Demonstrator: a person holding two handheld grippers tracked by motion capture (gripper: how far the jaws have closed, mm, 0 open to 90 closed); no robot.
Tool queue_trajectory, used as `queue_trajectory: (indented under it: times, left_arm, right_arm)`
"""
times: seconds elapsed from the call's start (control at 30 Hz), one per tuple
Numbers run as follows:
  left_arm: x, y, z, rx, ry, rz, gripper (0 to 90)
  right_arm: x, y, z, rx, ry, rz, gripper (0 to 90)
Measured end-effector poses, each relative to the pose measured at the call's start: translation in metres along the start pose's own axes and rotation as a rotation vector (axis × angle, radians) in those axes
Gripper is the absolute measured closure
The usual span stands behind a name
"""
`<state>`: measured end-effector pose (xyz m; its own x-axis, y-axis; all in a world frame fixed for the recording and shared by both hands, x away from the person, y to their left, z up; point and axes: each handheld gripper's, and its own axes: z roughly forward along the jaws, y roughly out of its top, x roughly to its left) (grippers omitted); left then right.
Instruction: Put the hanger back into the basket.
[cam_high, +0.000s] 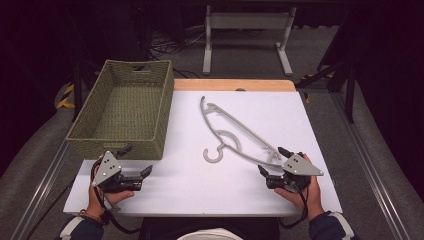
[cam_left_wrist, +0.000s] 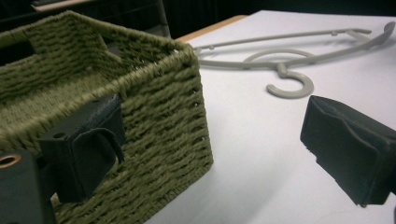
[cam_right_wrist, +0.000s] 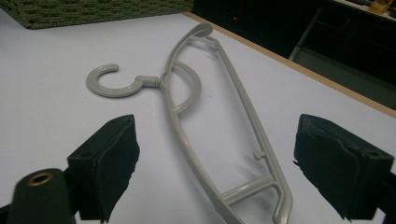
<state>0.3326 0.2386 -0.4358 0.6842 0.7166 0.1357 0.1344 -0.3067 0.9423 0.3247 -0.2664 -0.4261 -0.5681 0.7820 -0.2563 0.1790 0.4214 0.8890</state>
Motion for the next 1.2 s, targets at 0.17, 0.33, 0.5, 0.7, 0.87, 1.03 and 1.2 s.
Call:
queue_trajectory:
  times: [0.17,0.33,0.5,0.7,0.87,1.03,1.2]
  left_arm:
    - [-0.003,-0.002,0.0,0.027,-0.019,0.014,8.1]
    - [-0.002,-0.006,-0.002,0.04,-0.029,0.009,7.8]
    - [-0.002,-0.006,-0.002,0.044,-0.042,0.01,6.1]
    - [0.0,-0.006,0.0,0.059,-0.048,0.019,5.4]
    - [0.003,-0.008,0.002,0.07,-0.059,0.015,5.7]
    - [0.002,-0.008,0.0,0.068,-0.065,0.013,5.9]
    - [0.002,-0.008,0.0,0.072,-0.065,0.016,6.0]
  right_arm:
    - [0.0,0.001,0.0,0.002,0.005,-0.001,14.4]
    - [-0.003,0.004,0.006,0.017,0.027,0.01,14.4]
    - [-0.007,0.007,0.016,0.107,0.085,0.017,12.6]
    - [-0.012,0.017,0.025,0.142,0.142,0.011,11.5]
    - [-0.012,0.026,0.034,0.178,0.184,-0.013,17.2]
    - [-0.01,0.039,0.064,0.322,0.204,-0.03,34.5]
    - [-0.014,0.049,0.092,0.449,0.268,-0.002,41.9]
